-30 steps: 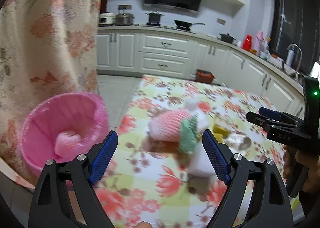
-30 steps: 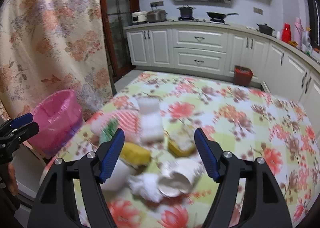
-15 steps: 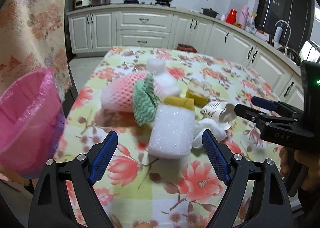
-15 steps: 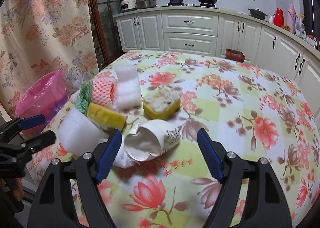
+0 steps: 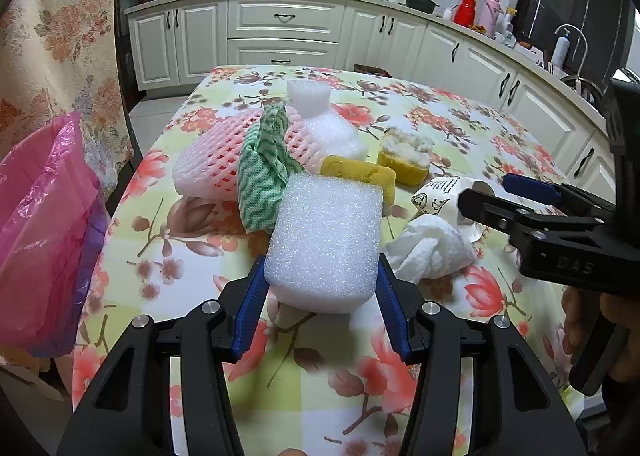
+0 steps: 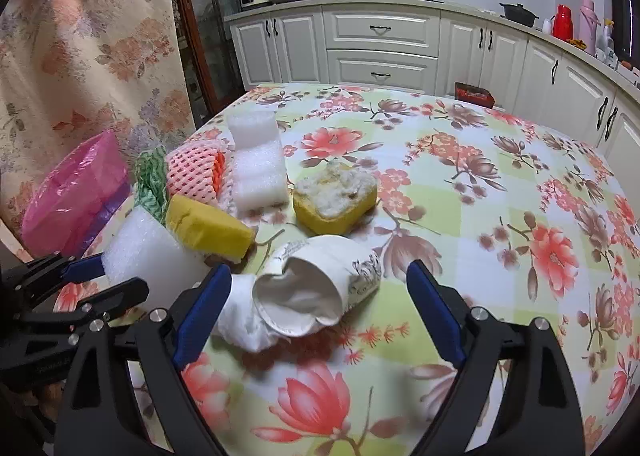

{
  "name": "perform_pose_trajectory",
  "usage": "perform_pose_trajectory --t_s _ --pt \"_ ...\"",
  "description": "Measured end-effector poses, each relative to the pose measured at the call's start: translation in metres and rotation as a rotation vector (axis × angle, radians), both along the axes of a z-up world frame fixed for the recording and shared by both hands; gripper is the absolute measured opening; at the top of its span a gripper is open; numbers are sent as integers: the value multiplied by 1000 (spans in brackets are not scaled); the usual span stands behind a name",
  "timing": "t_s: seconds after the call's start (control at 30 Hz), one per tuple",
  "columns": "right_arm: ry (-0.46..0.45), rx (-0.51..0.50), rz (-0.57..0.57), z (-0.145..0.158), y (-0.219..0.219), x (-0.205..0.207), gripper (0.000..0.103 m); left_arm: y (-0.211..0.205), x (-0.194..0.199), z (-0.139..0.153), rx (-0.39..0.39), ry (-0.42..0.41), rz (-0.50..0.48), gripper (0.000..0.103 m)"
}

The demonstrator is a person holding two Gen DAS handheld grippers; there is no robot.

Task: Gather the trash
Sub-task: 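Grasp the white foam block with the left tool while the right tool grasps the crumpled paper cup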

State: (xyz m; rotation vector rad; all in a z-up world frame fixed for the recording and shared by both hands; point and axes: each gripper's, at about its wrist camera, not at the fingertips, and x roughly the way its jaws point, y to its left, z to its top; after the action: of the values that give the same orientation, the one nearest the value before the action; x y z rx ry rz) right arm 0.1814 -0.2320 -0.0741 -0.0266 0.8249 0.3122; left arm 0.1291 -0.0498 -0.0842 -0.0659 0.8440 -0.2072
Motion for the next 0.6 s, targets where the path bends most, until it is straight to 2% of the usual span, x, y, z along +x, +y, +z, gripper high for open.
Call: perform_pose_trajectory --t_s 0.27,0.4,0.6 --pt "55 -55 -20 -13 9 18 85 9 -11 19 -14 -44 9 49" --pt "86 -57 -21 -21 7 21 69 16 -16 33 -20 -76 18 49" --pt "73 -50 -20 -20 2 16 66 21 -17 47 -25 -105 23 49"
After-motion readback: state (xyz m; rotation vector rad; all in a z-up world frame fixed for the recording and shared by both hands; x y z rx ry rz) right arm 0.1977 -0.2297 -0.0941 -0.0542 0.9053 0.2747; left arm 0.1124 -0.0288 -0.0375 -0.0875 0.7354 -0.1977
